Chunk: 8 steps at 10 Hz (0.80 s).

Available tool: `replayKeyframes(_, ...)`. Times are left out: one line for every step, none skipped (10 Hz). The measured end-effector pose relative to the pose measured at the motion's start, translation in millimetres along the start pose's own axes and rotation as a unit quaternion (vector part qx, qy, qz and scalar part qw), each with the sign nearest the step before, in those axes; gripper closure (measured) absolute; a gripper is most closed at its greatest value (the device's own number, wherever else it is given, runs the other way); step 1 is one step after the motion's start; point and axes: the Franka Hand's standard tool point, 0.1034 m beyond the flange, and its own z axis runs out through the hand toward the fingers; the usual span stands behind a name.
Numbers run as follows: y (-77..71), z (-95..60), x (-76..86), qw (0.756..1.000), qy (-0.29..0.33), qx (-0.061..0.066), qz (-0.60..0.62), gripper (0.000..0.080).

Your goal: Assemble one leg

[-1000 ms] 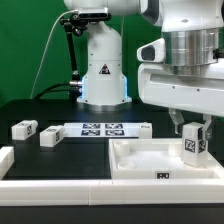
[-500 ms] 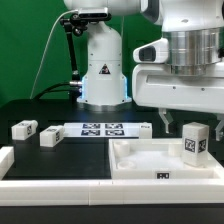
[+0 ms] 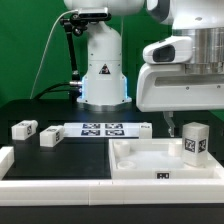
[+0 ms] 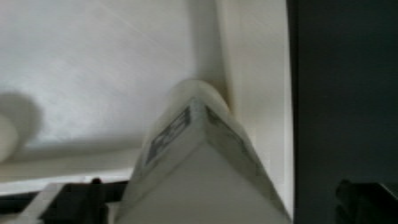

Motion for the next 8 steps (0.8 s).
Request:
replayKeyframes(0.8, 0.6, 0.1, 0.999, 0.0, 0.0, -0.042, 0.015)
replayKeyframes(2.2, 1.3, 0.7, 0.996, 0.001, 0.0, -0.087, 0.015)
replayKeyframes(2.2, 2.6, 0.1, 0.994, 0.0, 0.0, -0.114, 0.015)
replayKeyframes(2.4, 2.8, -0.1, 0.988, -0.001, -0.001, -0.152, 0.015)
replayKeyframes(2.4, 2.9, -0.1, 0.986, -0.001, 0.0, -0.165, 0.0193)
replayKeyframes(2.3, 3.0, -0.2, 0.986, -0.001, 0.0, -0.164, 0.0193)
replayKeyframes(2.1, 3.1, -0.3, 0.987, -0.001, 0.0, -0.158, 0.033)
replayKeyframes(2.1, 3.1, -0.3, 0.989, -0.001, 0.0, -0.145, 0.0483)
